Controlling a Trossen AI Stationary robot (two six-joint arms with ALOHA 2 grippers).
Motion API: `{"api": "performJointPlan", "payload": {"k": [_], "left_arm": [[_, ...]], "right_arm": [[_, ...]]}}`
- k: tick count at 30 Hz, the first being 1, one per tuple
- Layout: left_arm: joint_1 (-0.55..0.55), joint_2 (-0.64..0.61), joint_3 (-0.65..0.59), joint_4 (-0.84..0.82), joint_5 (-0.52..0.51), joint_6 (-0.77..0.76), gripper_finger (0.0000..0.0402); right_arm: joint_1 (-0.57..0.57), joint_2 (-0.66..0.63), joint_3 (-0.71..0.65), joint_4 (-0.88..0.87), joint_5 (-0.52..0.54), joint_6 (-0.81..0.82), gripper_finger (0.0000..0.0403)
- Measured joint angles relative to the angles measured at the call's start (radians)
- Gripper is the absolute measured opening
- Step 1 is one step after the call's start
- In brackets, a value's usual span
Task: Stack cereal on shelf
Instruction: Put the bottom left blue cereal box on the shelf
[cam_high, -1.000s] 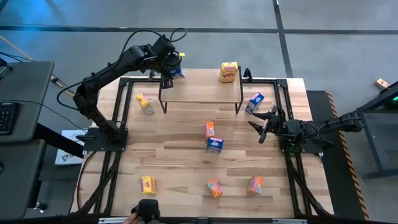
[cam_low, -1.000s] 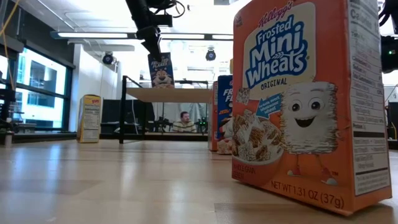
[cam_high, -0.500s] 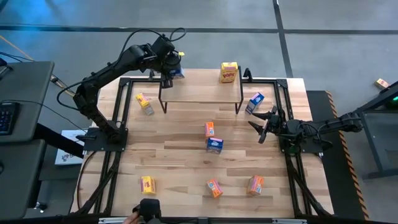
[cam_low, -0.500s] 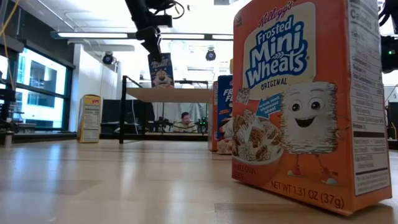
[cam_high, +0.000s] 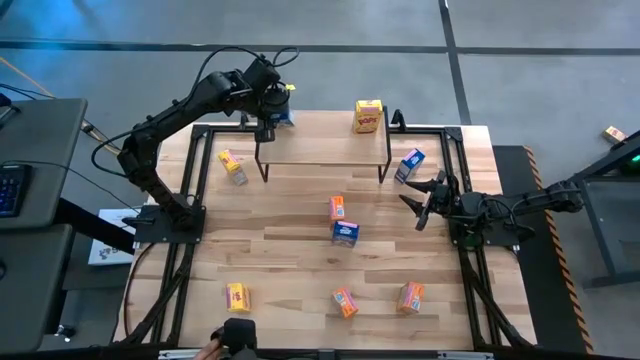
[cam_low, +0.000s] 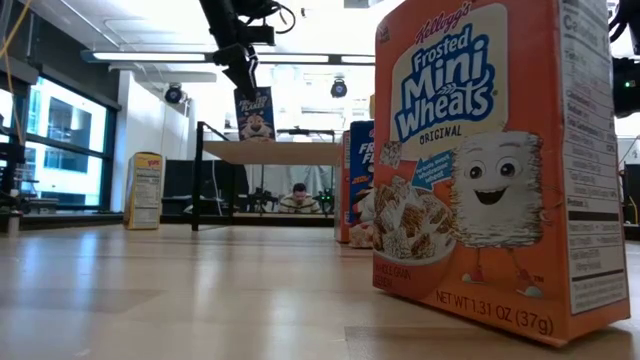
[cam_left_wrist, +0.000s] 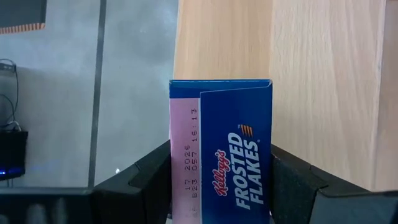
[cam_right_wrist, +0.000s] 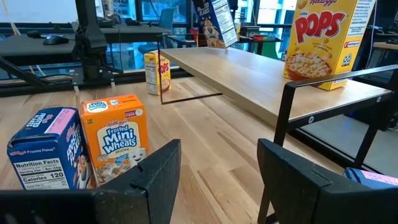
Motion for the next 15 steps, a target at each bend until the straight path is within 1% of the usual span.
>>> {"api": "performJointPlan", "payload": {"k": [8, 15], "left_arm": [[0.0, 0.0, 0.0, -0.002, 0.025, 0.015, 0.0202], [0.002, 0.001, 0.0, -0.022, 0.027, 0.008, 0.0202]], "right_arm": [[0.0, 0.0, 0.0, 0.0, 0.0, 0.0, 0.0204], [0.0, 0.0, 0.0, 0.0, 0.0, 0.0, 0.0204]]}}
